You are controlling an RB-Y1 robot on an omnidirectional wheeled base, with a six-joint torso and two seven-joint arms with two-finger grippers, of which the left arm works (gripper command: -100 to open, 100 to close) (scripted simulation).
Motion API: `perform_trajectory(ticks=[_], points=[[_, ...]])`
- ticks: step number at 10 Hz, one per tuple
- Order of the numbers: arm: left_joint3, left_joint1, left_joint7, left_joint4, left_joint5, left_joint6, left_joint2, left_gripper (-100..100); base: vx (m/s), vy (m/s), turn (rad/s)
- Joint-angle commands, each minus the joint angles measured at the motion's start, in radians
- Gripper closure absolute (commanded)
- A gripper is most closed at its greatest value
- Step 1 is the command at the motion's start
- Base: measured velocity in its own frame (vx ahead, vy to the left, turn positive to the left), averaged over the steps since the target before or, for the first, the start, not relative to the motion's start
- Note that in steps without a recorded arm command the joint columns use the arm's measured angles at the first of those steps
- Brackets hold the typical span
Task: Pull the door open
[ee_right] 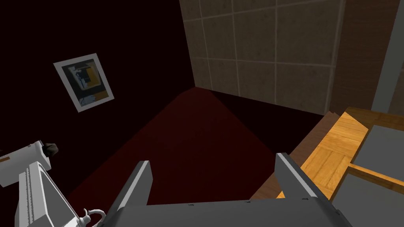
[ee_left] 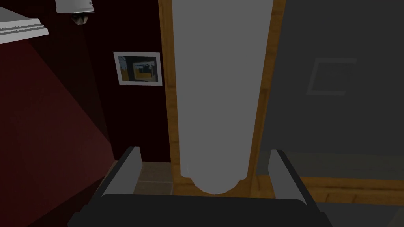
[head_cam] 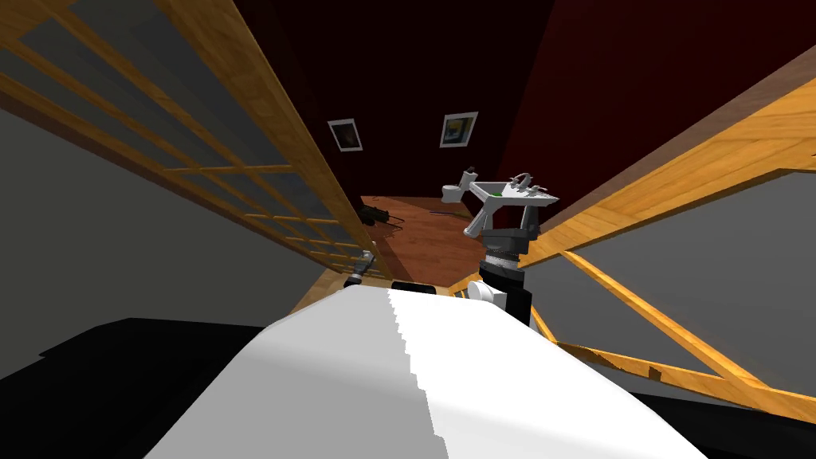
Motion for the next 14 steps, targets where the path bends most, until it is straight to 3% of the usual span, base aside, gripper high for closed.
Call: perform_trajectory(ticks=[1, 2, 7, 14], points=[[0.0, 0.0, 0.0, 0.0, 0.0, 0.0, 0.0, -100, 0.076, 0.006, -0.003], [0.0, 0.0, 0.0, 0.0, 0.0, 0.0, 0.0, 100, -0.02, -0.004, 0.029], [0.0, 0.0, 0.0, 0.0, 0.0, 0.0, 0.0, 100, -0.011, 0.004, -0.005], [-0.004, -0.014, 0.165, 0.01, 0.032, 0.009, 0.001, 100, -0.028, 0.014, -0.043]])
